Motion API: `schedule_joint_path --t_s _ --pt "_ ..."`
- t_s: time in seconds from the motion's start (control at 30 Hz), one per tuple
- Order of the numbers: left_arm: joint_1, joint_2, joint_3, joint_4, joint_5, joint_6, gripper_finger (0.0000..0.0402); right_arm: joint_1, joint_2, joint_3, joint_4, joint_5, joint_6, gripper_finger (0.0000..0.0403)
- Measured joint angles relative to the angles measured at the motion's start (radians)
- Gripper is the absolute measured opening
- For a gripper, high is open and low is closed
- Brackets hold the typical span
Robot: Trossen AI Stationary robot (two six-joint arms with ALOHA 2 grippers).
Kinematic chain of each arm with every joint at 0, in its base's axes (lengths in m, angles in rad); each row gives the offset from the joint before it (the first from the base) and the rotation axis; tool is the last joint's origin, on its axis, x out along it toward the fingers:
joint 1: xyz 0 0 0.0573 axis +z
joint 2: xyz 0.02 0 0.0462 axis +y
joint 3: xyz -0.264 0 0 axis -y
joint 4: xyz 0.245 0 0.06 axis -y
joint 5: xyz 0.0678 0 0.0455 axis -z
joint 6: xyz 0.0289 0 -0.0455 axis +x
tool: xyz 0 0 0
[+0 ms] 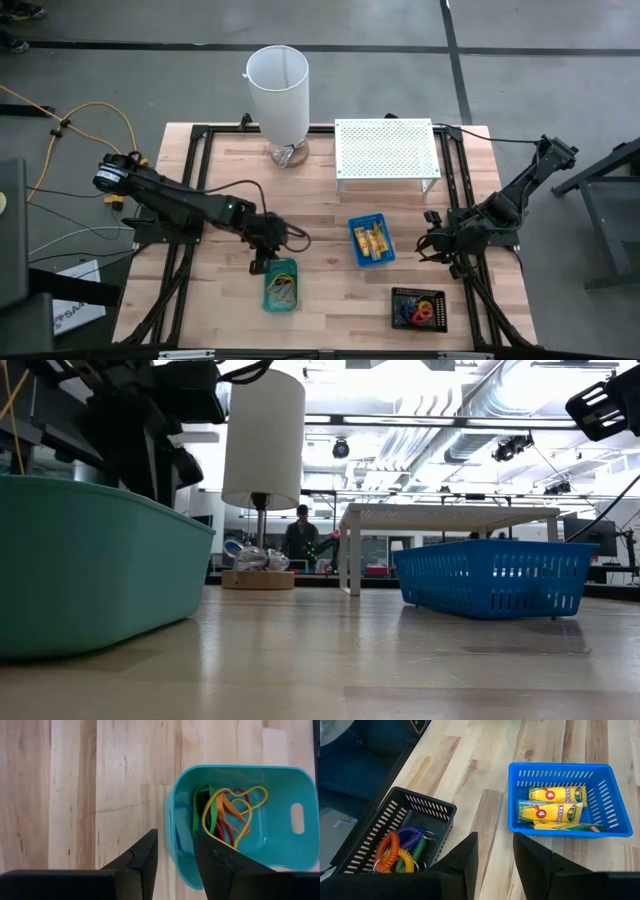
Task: Pick & Place Office Desk Supplies
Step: Put the green bin on the shelf
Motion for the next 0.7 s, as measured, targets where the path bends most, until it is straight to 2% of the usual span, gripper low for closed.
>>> schedule_joint_path --t_s 0.53,0.7 --pt "-0.014 0.064 -0.001 0.007 -0.018 -0.05 0.0119 0.0 0.0 0.0 0.006 0.0 0.0 0.0111" --pt "-0.02 0.091 -0.001 0.025 0.006 -0.07 0.0119 0.0 0.0 0.0 0.008 0.0 0.0 0.0111"
